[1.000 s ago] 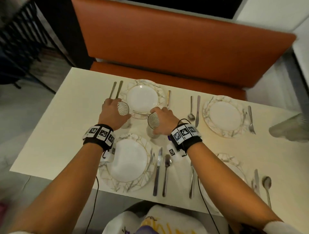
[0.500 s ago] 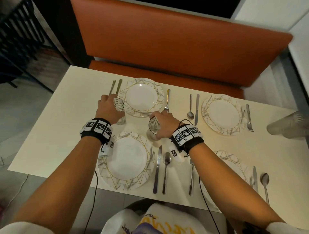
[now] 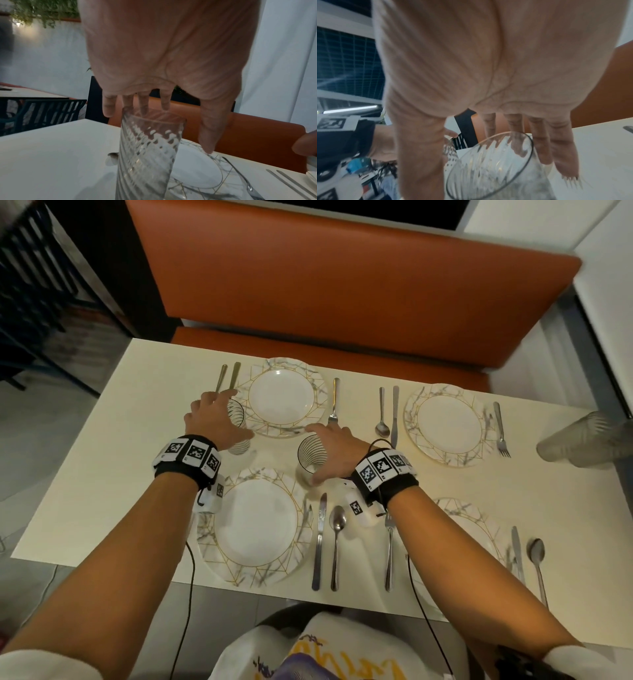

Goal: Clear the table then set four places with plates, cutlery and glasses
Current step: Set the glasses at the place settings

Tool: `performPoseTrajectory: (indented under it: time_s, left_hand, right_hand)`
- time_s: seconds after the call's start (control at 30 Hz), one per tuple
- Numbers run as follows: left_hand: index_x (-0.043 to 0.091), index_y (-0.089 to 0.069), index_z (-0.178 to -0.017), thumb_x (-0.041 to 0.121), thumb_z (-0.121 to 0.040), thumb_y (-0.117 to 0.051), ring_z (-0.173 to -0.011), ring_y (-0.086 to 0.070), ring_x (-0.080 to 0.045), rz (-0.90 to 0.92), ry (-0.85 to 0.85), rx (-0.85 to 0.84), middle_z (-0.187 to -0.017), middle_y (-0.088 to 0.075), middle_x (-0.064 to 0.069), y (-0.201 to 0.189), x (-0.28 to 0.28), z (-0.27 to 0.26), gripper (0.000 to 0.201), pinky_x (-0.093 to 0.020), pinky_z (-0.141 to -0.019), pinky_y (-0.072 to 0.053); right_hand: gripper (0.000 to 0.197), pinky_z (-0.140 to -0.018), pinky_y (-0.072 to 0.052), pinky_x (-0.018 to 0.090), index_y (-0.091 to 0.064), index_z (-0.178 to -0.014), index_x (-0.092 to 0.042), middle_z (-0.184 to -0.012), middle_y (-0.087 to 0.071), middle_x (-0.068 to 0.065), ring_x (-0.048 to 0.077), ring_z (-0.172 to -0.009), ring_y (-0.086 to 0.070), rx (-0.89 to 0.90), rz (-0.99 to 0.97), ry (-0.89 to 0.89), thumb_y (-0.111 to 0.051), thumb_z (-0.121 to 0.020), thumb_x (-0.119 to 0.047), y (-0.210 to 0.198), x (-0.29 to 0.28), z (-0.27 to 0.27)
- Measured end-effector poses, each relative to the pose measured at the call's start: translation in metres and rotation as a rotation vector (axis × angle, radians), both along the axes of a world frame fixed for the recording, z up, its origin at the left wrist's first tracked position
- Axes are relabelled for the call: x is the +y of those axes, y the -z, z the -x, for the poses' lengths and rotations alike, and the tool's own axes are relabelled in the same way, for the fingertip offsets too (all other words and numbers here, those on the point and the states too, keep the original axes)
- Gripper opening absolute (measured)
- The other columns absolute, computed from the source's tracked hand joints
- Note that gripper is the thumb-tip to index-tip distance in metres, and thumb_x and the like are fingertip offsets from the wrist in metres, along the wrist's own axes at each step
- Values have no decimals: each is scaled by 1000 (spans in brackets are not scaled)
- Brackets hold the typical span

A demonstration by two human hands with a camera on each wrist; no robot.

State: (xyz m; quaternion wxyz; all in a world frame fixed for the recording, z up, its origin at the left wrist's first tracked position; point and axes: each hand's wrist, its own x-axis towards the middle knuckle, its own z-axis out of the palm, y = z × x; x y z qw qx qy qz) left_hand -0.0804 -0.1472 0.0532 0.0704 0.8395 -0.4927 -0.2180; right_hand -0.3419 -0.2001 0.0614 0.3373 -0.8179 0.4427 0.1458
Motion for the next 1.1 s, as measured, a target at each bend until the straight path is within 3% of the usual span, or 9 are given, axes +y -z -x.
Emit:
performPoseTrajectory:
  time_s: [0.13,0.27,0.33,0.5,0.7,0.8,0.93,1.1]
  left_hand:
    - [28,-39,-154,54,-77,-83,-144,-34,-41,50,60,-61,-158,-38,-15,-16,-5,10,93,-61,-115,-30]
    - [21,-56,-142,42,-86,-77,-142,-38,-39,141,116,28,-151,-48,-15,-34,-22,45,64,-58,-116,-33]
    - [20,-60,-137,39,-90,-73,-140,-43,-35,172,174,75,-144,-55,-13,-40,-34,71,52,-51,-116,-34]
    - [19,-65,-129,32,-94,-69,-116,-61,-22,222,372,175,-126,-67,-1,-51,-66,167,37,-39,-100,-49]
    - [19,-67,-124,30,-96,-67,-105,-64,-18,209,567,267,-114,-70,2,-52,-106,309,30,-40,-97,-53]
    - [21,-66,-126,33,-97,-67,-103,-64,-16,185,630,293,-112,-69,5,-51,-122,385,32,-36,-95,-50]
    - [20,-64,-129,31,-97,-68,-104,-63,-18,179,706,330,-114,-68,2,-47,-145,485,34,-38,-92,-54]
    - [21,-56,-138,36,-92,-74,-120,-58,-21,146,725,306,-133,-59,-3,-40,-186,593,51,-42,-104,-50]
  right_hand:
    - [105,-106,-40,50,-22,-153,-34,-151,-35,6,28,-139,-31,-86,-12,45,-82,-69,-54,-10,-6,15]
    - [88,-103,-44,42,-38,-147,-31,-136,-50,1,20,-124,-46,-196,45,140,-77,-73,-58,-20,-11,46]
    - [70,-95,-47,34,-48,-140,-29,-129,-55,-1,15,-111,-52,-257,87,218,-77,-79,-49,-25,-13,69]
    - [35,-88,-53,29,-65,-122,-18,-112,-66,0,16,-97,-63,-387,197,436,-71,-90,-29,-32,-22,151]
    - [20,-78,-50,18,-71,-108,-14,-98,-72,-1,14,-82,-66,-439,353,673,-66,-89,-14,-29,-40,290]
    - [19,-81,-52,23,-73,-103,-14,-102,-74,1,18,-84,-68,-394,441,758,-61,-88,-11,-25,-56,368]
    - [22,-86,-51,25,-73,-105,-10,-105,-73,4,19,-92,-67,-306,494,813,-59,-89,-7,-29,-79,465]
    - [27,-98,-51,39,-71,-108,-19,-108,-70,4,23,-103,-63,-187,453,801,-66,-81,-17,-29,-113,549]
